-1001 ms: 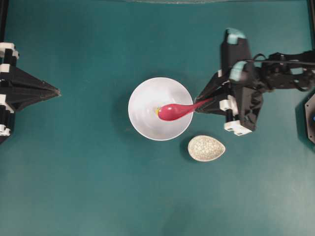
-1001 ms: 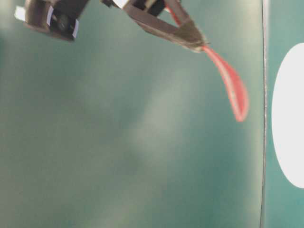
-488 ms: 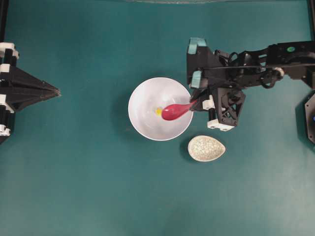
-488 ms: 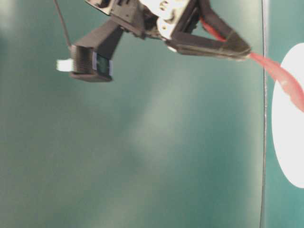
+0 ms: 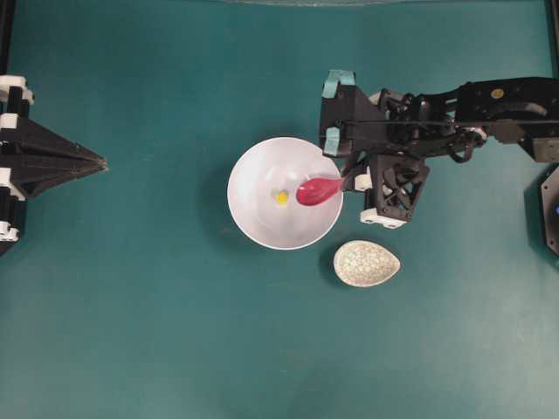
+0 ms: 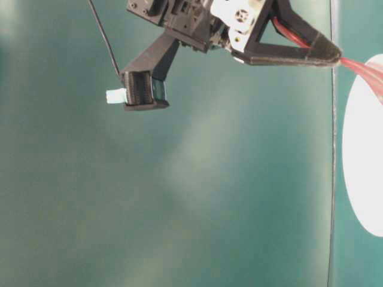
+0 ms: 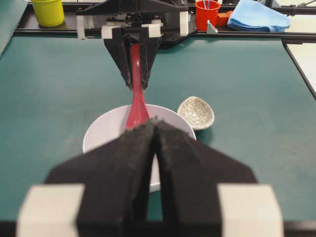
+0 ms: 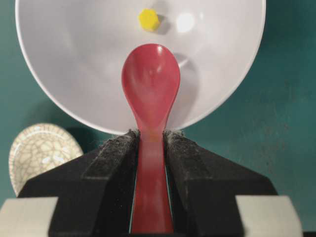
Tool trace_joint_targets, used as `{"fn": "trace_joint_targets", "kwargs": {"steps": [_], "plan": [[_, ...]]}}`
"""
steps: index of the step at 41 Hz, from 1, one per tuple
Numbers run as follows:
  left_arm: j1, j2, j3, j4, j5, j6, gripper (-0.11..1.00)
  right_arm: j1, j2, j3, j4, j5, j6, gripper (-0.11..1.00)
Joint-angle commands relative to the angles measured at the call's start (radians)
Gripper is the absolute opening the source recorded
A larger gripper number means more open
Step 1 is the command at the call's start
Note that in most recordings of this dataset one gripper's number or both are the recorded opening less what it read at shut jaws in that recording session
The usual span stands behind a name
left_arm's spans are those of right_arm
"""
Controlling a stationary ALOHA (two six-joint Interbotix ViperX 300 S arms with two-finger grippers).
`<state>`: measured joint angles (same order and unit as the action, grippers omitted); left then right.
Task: Scoop the yellow hexagonal prism block from the bowl with a spoon using the right arm.
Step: 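Move the spoon over the white bowl and lower it inside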
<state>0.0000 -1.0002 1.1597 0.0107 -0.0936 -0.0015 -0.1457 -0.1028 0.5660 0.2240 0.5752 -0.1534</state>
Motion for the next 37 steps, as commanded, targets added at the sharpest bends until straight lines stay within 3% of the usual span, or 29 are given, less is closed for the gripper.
{"fn": "trace_joint_targets", "kwargs": {"steps": [1,37], "plan": [[0.0,0.008,-0.028,0.002,-0.005,0.002,0.02,-0.002,-0.002,-0.035,-0.002,0.0,0.002,0.25],[0.0,0.011,-0.026,0.005,-0.005,0.003,0.02,0.0,0.121,-0.149,-0.003,0.063,0.002,0.25]]}}
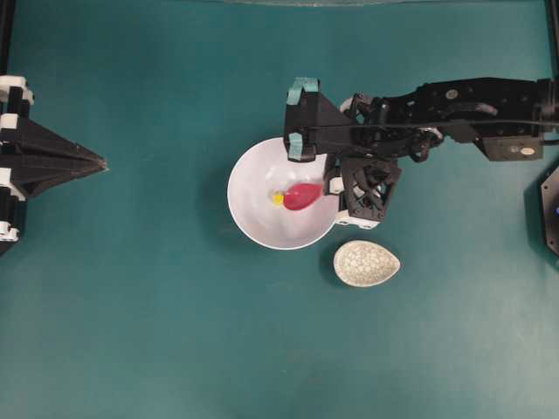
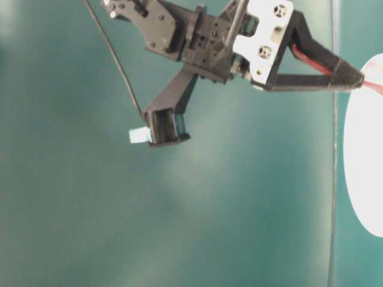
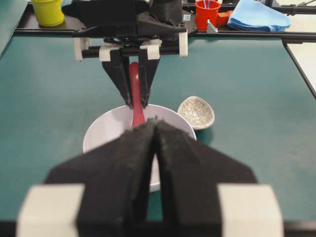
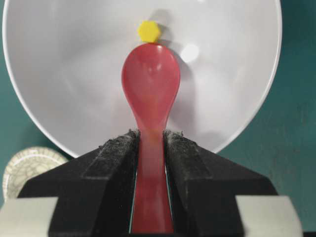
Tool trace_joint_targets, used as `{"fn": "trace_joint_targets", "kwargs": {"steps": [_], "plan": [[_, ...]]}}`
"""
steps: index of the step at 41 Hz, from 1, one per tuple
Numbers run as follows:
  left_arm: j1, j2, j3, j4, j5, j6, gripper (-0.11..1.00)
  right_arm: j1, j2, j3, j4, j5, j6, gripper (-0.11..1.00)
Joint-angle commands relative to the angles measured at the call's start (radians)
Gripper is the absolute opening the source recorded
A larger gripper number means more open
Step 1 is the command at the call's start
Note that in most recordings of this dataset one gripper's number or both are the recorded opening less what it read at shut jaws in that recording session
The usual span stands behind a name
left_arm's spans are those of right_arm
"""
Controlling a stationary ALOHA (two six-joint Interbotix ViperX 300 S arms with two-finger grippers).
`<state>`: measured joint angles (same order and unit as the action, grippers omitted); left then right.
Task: Scoop the yellow hexagonal prism block from the bowl with a spoon using the right arm.
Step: 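Slide the spoon bowl under the yellow hexagonal block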
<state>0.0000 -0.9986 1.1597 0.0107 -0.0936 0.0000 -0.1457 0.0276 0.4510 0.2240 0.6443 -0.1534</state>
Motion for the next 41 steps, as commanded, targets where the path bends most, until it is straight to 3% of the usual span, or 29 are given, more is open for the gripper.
{"fn": "trace_joint_targets", "kwargs": {"steps": [1,41], "plan": [[0.0,0.009,-0.026,0.005,-0.005,0.002,0.02,0.0,-0.006,-0.037,-0.003,-0.008,0.0,0.25],[0.0,0.006,-0.028,0.006,-0.005,0.002,0.02,0.031,0.031,-0.078,0.009,-0.201,0.005,0.25]]}}
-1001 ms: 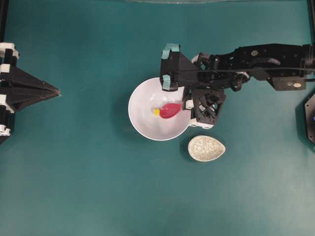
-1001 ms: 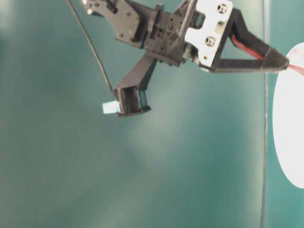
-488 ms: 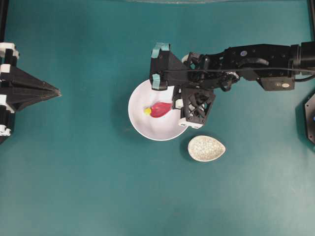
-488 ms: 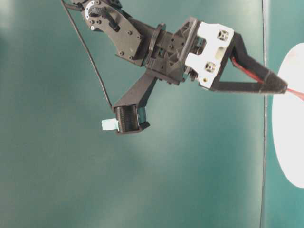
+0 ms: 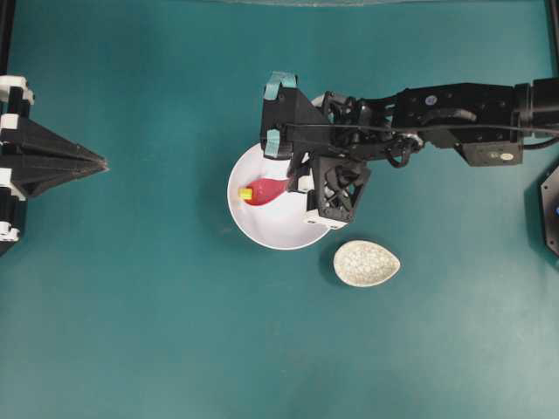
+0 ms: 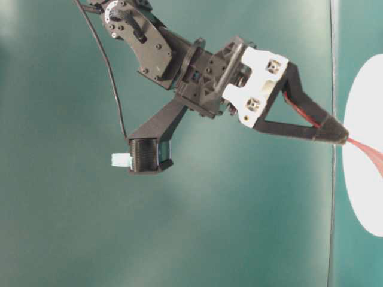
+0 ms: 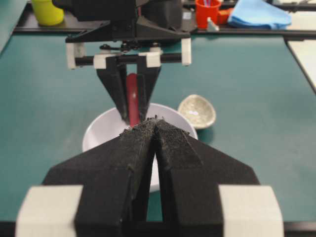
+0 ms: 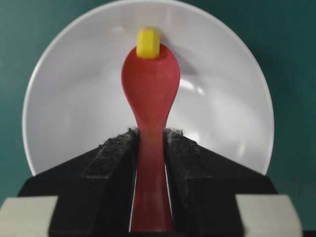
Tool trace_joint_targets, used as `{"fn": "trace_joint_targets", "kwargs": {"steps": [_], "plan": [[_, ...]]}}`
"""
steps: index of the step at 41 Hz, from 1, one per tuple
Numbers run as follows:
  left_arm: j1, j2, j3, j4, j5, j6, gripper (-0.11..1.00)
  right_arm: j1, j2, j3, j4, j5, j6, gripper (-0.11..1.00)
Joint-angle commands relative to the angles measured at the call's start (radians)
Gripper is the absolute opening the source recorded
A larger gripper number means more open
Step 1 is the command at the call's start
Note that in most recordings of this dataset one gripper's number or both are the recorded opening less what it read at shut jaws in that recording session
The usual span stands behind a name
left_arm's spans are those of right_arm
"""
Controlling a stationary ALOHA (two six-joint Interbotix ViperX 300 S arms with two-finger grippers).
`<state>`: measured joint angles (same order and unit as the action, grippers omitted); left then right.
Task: Scoop the yellow hexagonal prism block from the bowl with a spoon using the right arm.
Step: 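Slide the spoon bowl under the yellow hexagonal block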
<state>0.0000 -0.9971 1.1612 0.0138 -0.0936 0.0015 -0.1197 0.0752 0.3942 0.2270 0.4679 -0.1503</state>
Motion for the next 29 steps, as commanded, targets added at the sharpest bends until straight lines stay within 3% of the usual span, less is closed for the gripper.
{"fn": "trace_joint_targets", "kwargs": {"steps": [1,15,29], "plan": [[0.0,0.005,-0.029,0.002,-0.005,0.0,0.02,0.005,-0.017,-0.02,0.008,-0.028,0.005,0.25],[0.0,0.002,-0.031,0.002,-0.005,-0.002,0.02,0.008,-0.051,0.032,0.023,-0.052,0.008,0.25],[0.0,0.002,-0.029,0.003,-0.005,-0.002,0.02,0.018,-0.1,0.11,0.031,-0.19,0.069,0.25]]}}
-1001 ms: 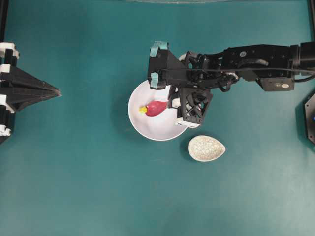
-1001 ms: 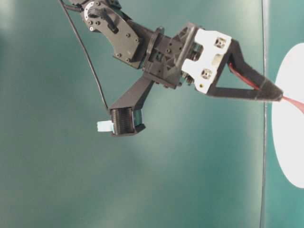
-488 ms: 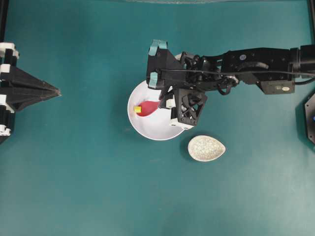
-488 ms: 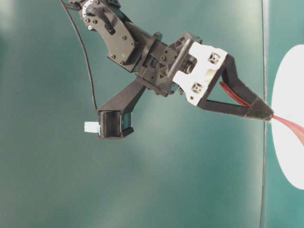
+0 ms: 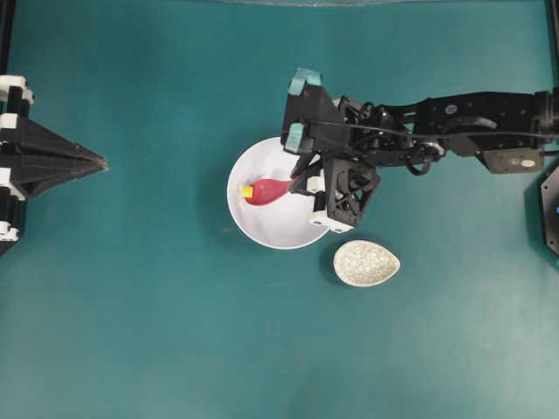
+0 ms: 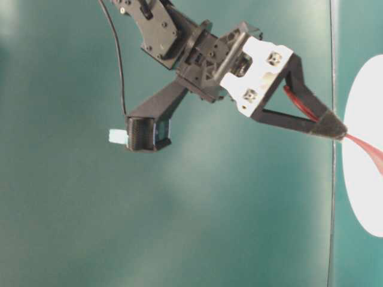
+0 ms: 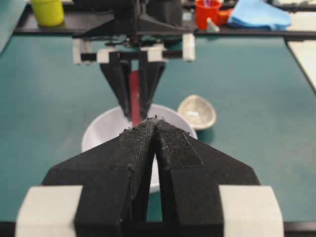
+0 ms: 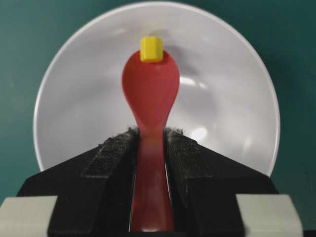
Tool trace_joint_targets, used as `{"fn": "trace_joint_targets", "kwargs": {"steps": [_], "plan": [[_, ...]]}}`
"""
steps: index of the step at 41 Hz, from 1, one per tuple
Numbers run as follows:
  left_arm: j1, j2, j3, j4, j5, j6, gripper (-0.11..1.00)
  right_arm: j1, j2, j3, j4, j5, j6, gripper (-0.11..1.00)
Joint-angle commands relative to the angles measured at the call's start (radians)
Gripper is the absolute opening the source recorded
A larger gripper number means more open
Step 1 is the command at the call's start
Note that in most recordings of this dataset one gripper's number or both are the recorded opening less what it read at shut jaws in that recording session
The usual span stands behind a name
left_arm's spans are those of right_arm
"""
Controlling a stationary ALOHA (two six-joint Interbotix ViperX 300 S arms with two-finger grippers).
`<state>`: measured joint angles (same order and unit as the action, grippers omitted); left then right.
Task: Scoop the yellow hexagonal prism block from the bowl with a spoon using the right arm.
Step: 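Slide the spoon bowl under the yellow hexagonal block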
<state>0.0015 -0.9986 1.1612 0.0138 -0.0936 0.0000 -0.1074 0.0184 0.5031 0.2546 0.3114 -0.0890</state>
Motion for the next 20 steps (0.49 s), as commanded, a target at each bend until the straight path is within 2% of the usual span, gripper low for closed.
{"fn": "trace_joint_targets", "kwargs": {"steps": [1,10,20], "plan": [[-0.002,0.003,-0.029,0.002,-0.005,0.0,0.02,0.009,-0.046,0.008,0.003,-0.043,0.009,0.25],[-0.002,0.003,-0.029,0.002,-0.005,0.0,0.02,0.023,-0.074,0.049,0.003,-0.11,0.012,0.25],[-0.002,0.003,-0.029,0.002,-0.005,-0.002,0.02,0.037,-0.135,0.135,0.003,-0.295,0.012,0.25]]}}
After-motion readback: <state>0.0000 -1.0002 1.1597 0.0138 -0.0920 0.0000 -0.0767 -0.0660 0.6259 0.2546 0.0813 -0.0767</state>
